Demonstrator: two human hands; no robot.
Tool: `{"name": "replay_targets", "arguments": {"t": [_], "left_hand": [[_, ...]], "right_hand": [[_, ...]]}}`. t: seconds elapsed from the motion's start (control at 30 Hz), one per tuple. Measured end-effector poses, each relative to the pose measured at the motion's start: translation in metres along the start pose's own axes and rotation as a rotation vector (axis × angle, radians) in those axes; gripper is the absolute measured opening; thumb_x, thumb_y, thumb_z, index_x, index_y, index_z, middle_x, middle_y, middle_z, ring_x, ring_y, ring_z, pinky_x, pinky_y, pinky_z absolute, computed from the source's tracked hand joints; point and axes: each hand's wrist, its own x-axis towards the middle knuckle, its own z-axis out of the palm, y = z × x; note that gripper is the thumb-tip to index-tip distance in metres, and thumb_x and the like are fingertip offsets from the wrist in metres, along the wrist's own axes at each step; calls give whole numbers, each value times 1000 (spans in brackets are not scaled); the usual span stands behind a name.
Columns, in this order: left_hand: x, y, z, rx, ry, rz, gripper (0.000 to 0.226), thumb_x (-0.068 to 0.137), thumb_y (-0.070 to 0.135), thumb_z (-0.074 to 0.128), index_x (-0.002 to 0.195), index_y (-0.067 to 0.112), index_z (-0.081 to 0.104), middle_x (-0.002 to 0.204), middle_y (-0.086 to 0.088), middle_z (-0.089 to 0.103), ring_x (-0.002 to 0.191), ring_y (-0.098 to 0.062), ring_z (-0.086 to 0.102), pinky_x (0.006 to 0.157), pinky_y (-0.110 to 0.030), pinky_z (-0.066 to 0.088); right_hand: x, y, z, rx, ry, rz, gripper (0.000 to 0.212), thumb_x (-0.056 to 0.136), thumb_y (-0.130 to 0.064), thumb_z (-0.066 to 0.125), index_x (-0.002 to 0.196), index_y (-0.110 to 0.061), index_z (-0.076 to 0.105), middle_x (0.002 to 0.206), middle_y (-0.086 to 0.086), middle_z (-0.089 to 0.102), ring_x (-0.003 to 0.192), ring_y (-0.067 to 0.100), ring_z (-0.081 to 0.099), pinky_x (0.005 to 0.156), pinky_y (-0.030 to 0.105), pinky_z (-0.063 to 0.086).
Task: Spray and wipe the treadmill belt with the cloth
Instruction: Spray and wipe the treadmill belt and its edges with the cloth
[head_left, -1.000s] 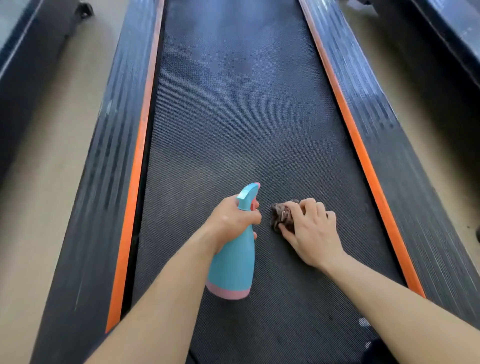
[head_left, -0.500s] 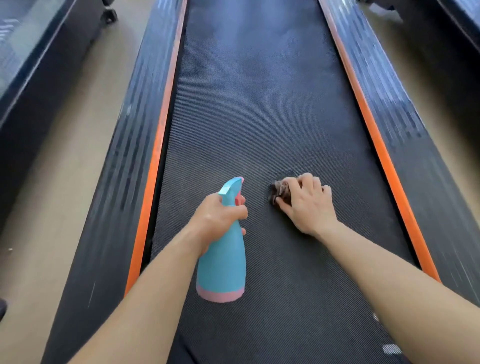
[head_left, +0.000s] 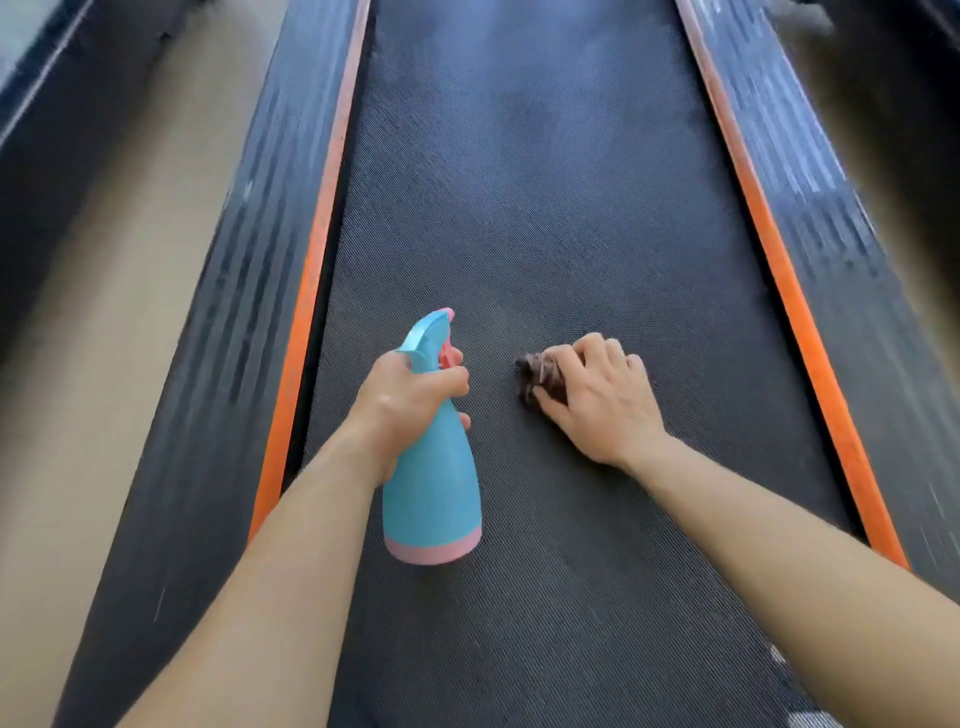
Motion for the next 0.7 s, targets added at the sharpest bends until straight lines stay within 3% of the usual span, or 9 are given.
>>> {"name": "replay_targets", "arguments": {"t": [0.17, 0.23, 0.37, 0.43, 0.57, 0.63, 0.7], "left_hand": [[-2, -1, 1, 11, -36, -20, 31, 64, 18, 69, 85, 40, 73, 94, 2, 67, 77, -23, 70, 83, -58, 63], [-2, -1, -1, 8, -22, -42, 32, 63, 18, 69, 89, 37, 70, 95, 0, 67, 71, -26, 69, 81, -52, 65], [1, 0, -1, 10, -16, -51, 30, 69, 13, 70, 98, 21, 71, 97, -5, 67, 71, -25, 67, 70, -41, 64], [3, -1, 1, 44, -10, -46, 33, 72, 13, 71, 105, 10, 71, 97, -6, 68, 71, -24, 67, 65, -36, 63], [3, -2, -1, 74, -9, -51, 44, 68, 19, 70, 110, 6, 69, 99, -5, 70, 66, -24, 69, 63, -34, 62], [2, -2, -3, 51, -14, -55, 35, 74, 13, 71, 108, 8, 70, 101, -7, 70, 66, -24, 69, 65, -36, 64], [3, -4, -6, 14, -11, -34, 25, 84, 4, 69, 106, 15, 72, 105, -9, 70, 70, -25, 67, 62, -33, 62]], "right_hand": [[66, -9, 3, -7, -60, 374, 49, 97, -63, 40, 127, -24, 50, 126, 10, 46, 117, 33, 44, 98, 49, 35], [47, -23, 3, -46, -17, 320, 47, 95, -62, 43, 123, -25, 53, 121, 10, 48, 111, 33, 47, 94, 49, 37], [-17, -32, 6, -45, 25, -74, 50, 91, -63, 41, 121, -27, 58, 109, 6, 51, 96, 31, 51, 80, 45, 41], [-3, -19, 5, -40, 13, -129, 53, 90, -64, 39, 121, -26, 58, 108, 6, 51, 96, 32, 52, 79, 44, 43], [75, -20, 6, -29, -51, 133, 54, 94, -64, 40, 128, -24, 52, 124, 11, 48, 114, 35, 48, 94, 50, 40], [103, -28, 8, -16, -82, 285, 52, 98, -62, 41, 131, -22, 48, 131, 13, 45, 122, 35, 43, 101, 51, 36], [101, -39, 11, -38, -68, 279, 50, 97, -61, 42, 128, -22, 50, 128, 13, 46, 119, 35, 45, 98, 51, 36]]}}
